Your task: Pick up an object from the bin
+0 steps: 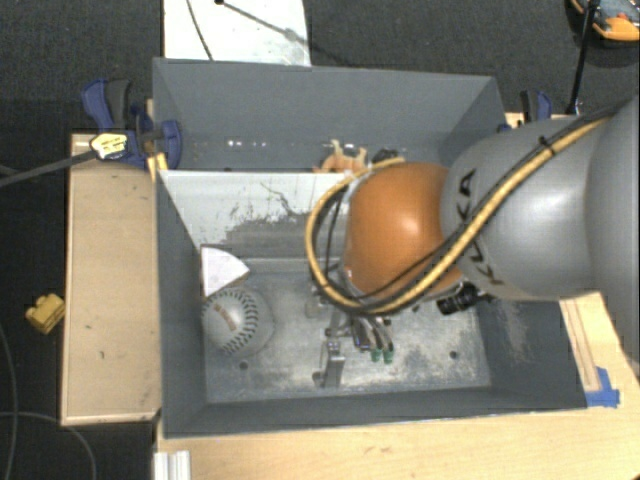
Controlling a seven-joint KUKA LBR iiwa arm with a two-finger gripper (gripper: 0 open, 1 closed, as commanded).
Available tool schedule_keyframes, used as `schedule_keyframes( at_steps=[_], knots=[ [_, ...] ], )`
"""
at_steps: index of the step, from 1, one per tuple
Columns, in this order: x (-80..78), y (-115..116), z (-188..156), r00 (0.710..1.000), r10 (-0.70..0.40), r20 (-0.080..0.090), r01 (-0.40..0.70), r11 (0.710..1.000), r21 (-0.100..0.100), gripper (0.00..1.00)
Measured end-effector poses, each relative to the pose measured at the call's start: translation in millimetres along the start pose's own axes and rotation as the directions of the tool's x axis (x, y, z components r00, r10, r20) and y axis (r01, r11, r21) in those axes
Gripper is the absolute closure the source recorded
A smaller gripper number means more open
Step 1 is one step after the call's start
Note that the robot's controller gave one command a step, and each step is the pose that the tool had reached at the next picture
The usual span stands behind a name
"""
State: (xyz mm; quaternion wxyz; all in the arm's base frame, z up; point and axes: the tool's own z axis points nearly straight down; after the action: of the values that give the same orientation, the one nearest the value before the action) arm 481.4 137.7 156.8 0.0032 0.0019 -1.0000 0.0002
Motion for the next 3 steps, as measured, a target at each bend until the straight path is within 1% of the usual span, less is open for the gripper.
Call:
schedule_keyframes(
  at_steps=[1,2,3],
  knots=[
    [-1.9,-1,-4,1.0,0.007,0.008,-0.007,1.0,-0.002,0.0],
    [-36.9,31,33,0.992,-0.123,0.019,0.123,0.992,-0.001,0.0],
    [-32.8,66,55,0.894,-0.448,0.003,0.448,0.894,0.009,0.0]
  ],
)
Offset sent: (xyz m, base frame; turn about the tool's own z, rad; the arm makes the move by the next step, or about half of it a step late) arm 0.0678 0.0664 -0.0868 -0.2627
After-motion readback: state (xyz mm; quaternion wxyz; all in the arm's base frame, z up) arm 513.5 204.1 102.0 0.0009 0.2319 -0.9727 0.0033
